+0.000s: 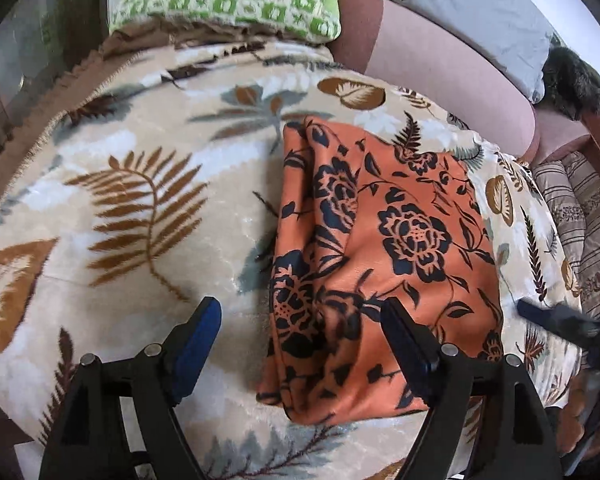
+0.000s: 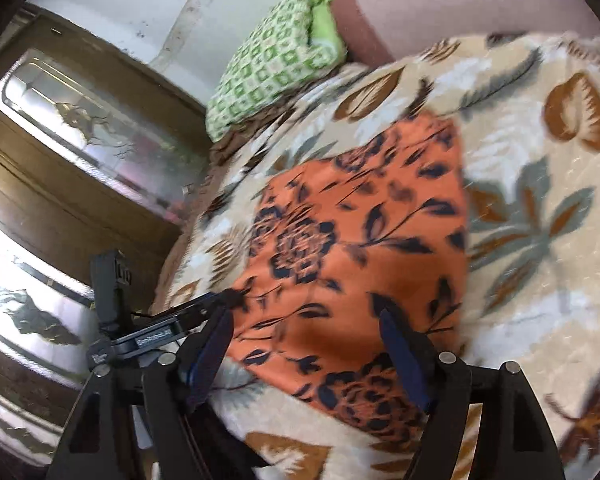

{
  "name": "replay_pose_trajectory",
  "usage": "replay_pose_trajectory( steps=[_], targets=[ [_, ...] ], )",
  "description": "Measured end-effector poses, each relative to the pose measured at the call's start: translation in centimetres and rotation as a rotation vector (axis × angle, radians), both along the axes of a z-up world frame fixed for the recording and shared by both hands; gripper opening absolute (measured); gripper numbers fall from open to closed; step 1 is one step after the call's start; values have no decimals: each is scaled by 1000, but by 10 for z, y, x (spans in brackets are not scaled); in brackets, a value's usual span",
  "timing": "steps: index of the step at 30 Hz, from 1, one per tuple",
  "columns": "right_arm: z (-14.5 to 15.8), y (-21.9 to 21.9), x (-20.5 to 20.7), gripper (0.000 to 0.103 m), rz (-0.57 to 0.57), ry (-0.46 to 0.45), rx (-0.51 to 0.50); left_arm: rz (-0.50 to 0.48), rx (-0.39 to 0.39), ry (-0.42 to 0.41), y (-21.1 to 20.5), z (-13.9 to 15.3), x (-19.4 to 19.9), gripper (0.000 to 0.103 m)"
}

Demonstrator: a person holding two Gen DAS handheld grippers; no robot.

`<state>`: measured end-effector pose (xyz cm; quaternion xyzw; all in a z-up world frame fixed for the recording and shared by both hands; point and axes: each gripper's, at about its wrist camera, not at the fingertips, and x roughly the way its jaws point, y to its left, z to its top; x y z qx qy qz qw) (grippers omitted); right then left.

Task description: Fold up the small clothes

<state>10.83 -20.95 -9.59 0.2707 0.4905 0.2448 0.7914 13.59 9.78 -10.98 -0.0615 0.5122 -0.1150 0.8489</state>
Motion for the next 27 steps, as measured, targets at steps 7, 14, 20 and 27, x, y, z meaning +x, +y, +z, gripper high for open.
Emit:
replay_pose_trajectory(
  steps=[7, 14, 20, 27],
  targets=[
    [-20, 13, -3, 80, 8, 76, -112, -5, 186, 0, -7, -19, -12, 82],
    [-30, 5, 7, 86, 91, 106, -138, -8, 196, -25, -6, -9, -8, 82],
    [7, -28, 14, 86, 21, 7, -37, 4, 147, -48, 3, 6, 1, 82],
    [-36, -86, 40, 86, -137, 130, 111, 72, -101, 58, 37, -12, 53, 83]
  ],
)
